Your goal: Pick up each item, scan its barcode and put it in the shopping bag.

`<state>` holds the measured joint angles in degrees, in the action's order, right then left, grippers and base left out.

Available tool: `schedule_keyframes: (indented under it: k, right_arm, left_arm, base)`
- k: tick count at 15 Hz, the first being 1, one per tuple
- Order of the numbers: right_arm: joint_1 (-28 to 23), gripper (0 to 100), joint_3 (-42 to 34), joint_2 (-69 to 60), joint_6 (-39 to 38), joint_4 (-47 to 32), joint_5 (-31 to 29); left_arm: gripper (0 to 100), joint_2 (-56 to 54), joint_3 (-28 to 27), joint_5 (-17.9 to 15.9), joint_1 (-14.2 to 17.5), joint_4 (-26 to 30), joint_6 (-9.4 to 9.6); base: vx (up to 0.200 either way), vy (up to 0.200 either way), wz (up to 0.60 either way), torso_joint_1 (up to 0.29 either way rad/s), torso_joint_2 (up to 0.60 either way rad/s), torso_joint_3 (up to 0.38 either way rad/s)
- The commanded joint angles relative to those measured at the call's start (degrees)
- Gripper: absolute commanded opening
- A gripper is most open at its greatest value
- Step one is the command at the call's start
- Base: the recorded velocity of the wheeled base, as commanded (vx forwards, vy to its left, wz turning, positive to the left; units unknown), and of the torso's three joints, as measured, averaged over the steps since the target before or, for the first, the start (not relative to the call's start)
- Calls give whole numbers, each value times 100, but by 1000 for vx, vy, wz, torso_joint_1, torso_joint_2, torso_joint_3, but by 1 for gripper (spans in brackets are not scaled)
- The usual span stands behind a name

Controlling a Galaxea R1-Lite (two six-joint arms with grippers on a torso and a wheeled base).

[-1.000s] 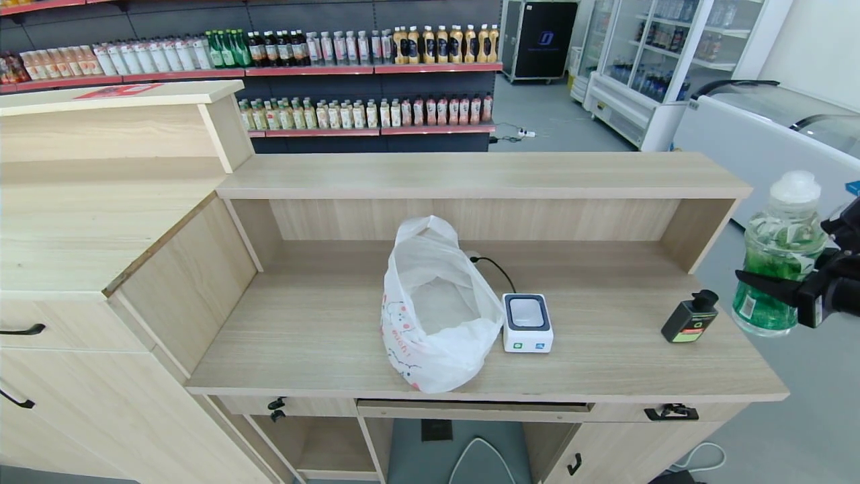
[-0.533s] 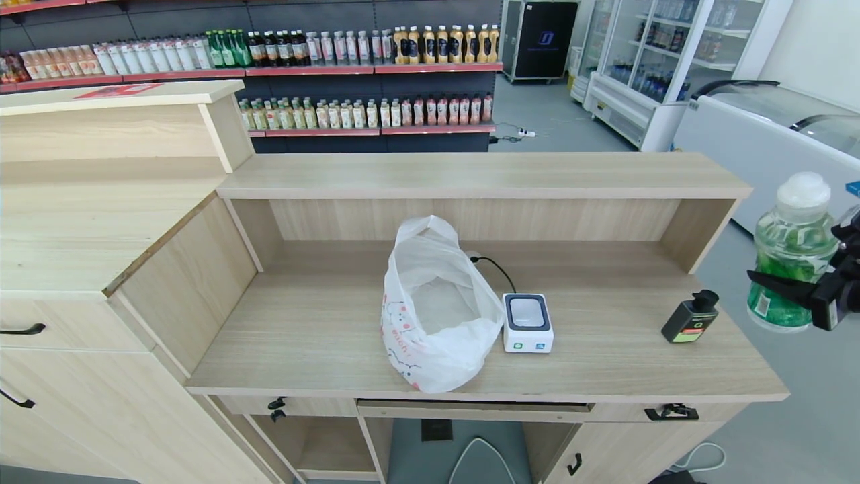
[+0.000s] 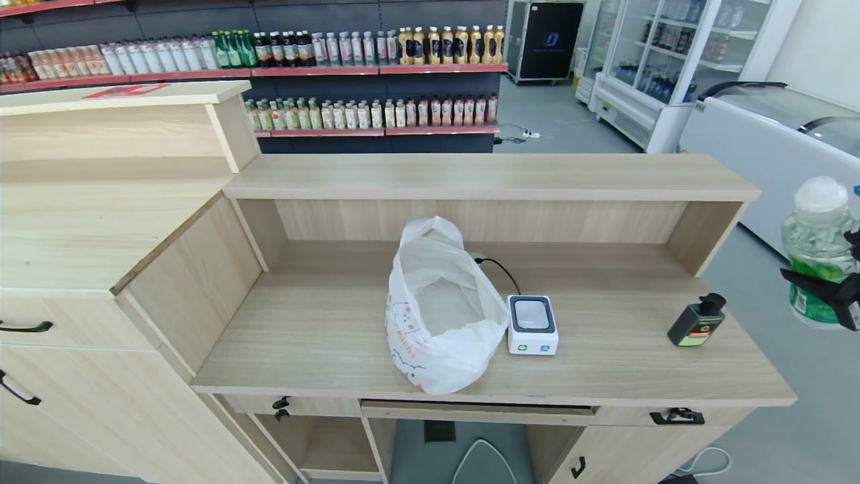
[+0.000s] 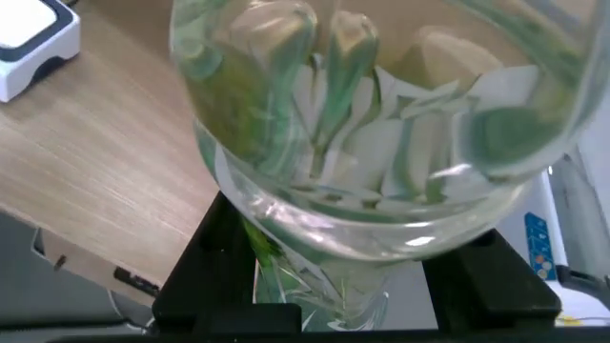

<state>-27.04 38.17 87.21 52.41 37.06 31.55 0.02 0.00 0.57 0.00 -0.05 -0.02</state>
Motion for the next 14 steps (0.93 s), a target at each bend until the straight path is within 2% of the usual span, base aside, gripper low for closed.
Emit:
schedule_keyframes:
  k: [1, 10, 14]
  right_arm:
    - [76, 0, 50, 138, -2, -6, 44]
    - [375, 0, 367, 973, -2, 65, 88]
    - [454, 0, 613, 1430, 6, 100, 624]
  left_arm:
    - [100, -2, 0, 4, 0, -4, -6]
    - [100, -2, 0, 4, 0, -4, 2]
    - [100, -2, 0, 4, 0, -4, -6]
  base:
    - [0, 0, 600, 2, 7, -2]
    - [0, 0, 0, 0, 0, 0]
    - [0, 0, 0, 0, 0, 0]
